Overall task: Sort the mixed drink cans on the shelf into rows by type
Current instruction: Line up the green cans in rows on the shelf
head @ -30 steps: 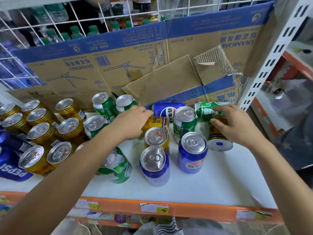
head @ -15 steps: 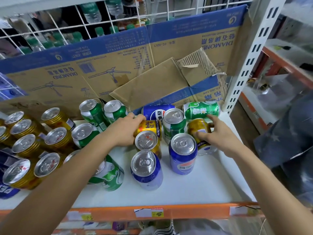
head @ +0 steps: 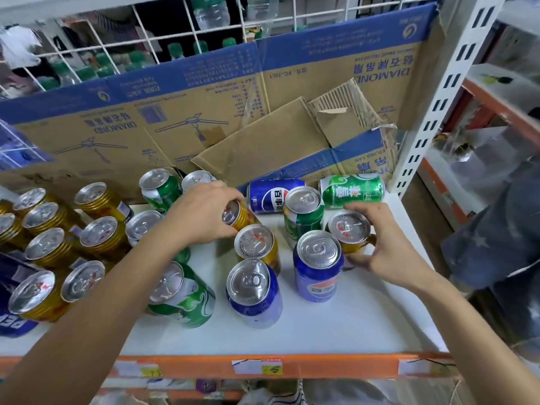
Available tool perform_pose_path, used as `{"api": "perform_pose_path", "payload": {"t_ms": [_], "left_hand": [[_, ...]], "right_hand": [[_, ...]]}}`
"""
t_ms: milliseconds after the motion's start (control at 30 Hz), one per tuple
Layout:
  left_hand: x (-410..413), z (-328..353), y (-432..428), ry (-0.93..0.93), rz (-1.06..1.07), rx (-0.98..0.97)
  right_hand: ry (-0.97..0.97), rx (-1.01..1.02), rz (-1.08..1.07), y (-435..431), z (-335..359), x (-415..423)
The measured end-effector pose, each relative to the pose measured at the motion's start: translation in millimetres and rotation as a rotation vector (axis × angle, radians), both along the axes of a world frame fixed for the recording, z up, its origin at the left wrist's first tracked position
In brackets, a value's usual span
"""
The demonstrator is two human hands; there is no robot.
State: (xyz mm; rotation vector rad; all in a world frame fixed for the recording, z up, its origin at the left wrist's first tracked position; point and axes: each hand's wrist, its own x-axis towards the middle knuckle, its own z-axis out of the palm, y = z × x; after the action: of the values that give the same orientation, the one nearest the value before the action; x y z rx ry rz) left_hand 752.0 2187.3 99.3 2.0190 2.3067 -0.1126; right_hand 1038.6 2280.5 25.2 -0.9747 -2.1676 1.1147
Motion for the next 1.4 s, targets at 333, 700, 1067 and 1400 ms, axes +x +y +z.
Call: {"api": "perform_pose_path", "payload": {"t_ms": [333, 700, 1067, 1400], "left_hand": [[2, 14, 29, -0.005, -0.065, -0.269], [9, 5, 81, 0.017, 0.069, -0.319], [23, -18, 103, 0.074, 0.177, -0.368], [19, -16, 96, -0.045, 0.228, -0.270]], "right_hand": [[0.060, -0.093, -0.006, 35, 13, 1], [-0.507, 0.522, 0.057, 91, 12, -30], [-0.647, 0.720, -0.178, 88, -24, -52], [-0.321, 0.665, -0.155, 85, -34, -37]]}}
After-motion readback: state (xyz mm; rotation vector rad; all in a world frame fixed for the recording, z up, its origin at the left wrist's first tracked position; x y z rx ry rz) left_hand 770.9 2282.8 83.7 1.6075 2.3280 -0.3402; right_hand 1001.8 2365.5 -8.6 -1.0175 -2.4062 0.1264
